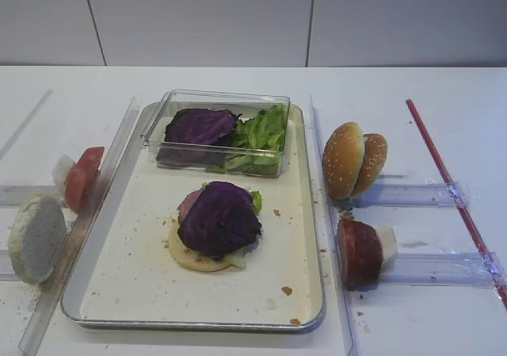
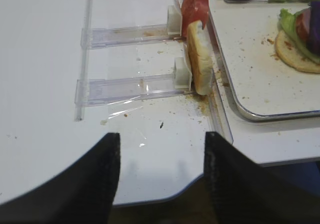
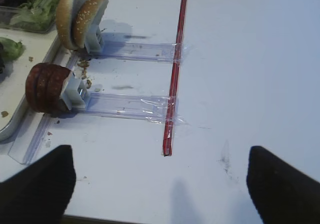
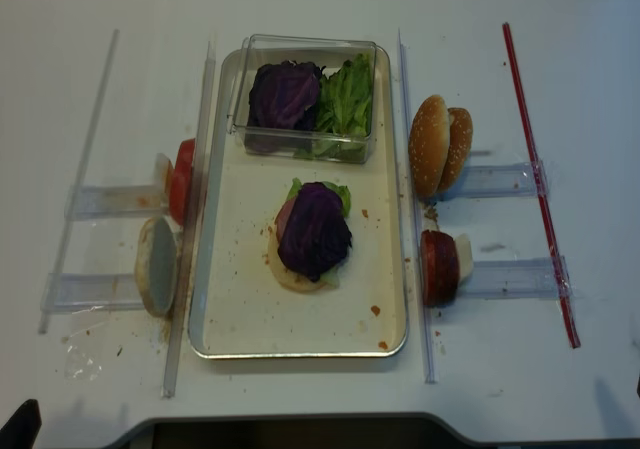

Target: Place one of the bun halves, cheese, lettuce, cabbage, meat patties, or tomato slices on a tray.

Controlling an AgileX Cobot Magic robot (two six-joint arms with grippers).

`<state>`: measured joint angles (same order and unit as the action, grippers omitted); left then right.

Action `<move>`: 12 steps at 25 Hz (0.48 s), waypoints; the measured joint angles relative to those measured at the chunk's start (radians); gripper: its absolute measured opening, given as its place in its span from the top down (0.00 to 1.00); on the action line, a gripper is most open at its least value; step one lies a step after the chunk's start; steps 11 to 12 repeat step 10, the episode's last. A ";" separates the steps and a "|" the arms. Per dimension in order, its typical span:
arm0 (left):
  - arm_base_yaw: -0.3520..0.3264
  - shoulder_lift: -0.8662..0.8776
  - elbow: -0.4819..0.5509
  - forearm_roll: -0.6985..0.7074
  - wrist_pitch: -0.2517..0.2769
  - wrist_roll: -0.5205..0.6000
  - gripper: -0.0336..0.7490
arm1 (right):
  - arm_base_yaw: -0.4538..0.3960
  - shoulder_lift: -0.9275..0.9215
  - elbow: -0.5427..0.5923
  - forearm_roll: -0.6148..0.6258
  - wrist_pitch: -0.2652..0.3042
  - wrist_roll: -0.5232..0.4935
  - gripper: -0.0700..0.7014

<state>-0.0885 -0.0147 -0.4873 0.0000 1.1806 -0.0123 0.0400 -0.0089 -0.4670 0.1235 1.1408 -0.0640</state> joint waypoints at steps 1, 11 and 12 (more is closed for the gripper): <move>0.000 0.000 0.000 0.000 0.000 0.000 0.50 | 0.000 0.000 0.000 0.000 0.000 0.000 0.01; 0.000 0.000 0.000 0.000 0.000 0.000 0.50 | 0.000 0.000 0.000 0.000 0.000 0.000 0.01; 0.000 0.000 0.000 0.000 0.000 0.000 0.50 | 0.000 0.000 0.000 0.000 0.000 0.000 0.01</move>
